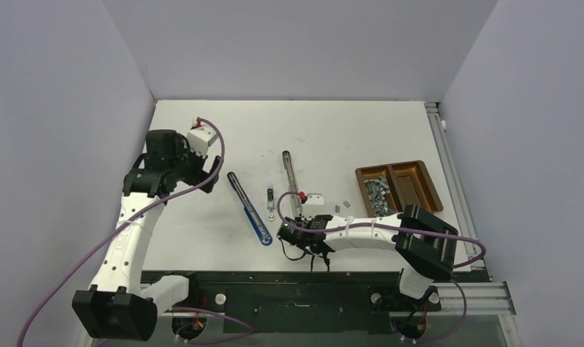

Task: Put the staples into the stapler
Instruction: Pick up the staple from the center of the board, then install the staple into the stapler.

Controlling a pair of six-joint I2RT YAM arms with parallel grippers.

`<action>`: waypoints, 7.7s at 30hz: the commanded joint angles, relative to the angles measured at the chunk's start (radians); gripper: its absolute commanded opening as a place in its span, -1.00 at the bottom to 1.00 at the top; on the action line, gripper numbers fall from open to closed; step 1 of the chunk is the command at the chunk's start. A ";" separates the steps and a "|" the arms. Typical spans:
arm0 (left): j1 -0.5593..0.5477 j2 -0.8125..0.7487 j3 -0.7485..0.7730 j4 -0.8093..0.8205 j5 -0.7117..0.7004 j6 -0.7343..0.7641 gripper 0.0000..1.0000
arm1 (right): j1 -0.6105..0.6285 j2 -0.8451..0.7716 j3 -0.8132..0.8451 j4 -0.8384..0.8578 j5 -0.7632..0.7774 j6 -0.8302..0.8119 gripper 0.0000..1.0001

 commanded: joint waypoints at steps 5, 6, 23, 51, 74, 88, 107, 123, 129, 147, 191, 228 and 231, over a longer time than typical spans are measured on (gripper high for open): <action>0.005 0.029 0.010 0.054 0.011 -0.026 0.97 | 0.044 -0.054 0.133 -0.002 0.105 -0.138 -0.83; 0.005 0.037 0.012 0.054 0.011 -0.028 0.97 | 0.044 -0.048 0.149 0.012 0.110 -0.161 -0.83; 0.008 0.135 0.068 0.031 0.004 -0.062 0.97 | -0.063 0.145 0.323 0.297 0.038 -0.480 -0.83; 0.017 0.219 0.110 0.057 -0.006 -0.068 0.97 | -0.088 0.258 0.361 0.379 -0.038 -0.521 -0.83; 0.020 0.223 0.098 0.068 -0.011 -0.053 0.97 | -0.096 0.269 0.354 0.400 -0.067 -0.515 -0.83; 0.022 0.223 0.094 0.071 -0.013 -0.048 0.97 | -0.097 0.282 0.348 0.400 -0.075 -0.510 -0.83; 0.023 0.223 0.100 0.072 -0.015 -0.046 0.97 | -0.099 0.291 0.327 0.406 -0.080 -0.505 -0.83; 0.025 0.223 0.102 0.070 -0.017 -0.045 0.97 | -0.103 0.244 0.327 0.403 -0.075 -0.522 -0.83; 0.024 0.219 0.104 0.068 -0.015 -0.045 0.97 | -0.104 0.213 0.319 0.411 -0.079 -0.537 -0.83; 0.024 0.217 0.102 0.071 -0.007 -0.048 0.97 | -0.112 0.202 0.276 0.411 -0.085 -0.531 -0.83; 0.025 0.217 0.103 0.072 -0.010 -0.048 0.97 | -0.111 0.217 0.273 0.449 -0.118 -0.543 -0.83; 0.025 0.217 0.110 0.071 -0.010 -0.047 0.97 | -0.108 0.244 0.265 0.445 -0.112 -0.541 -0.83; 0.026 0.215 0.109 0.070 -0.010 -0.047 0.97 | -0.107 0.244 0.266 0.446 -0.113 -0.541 -0.83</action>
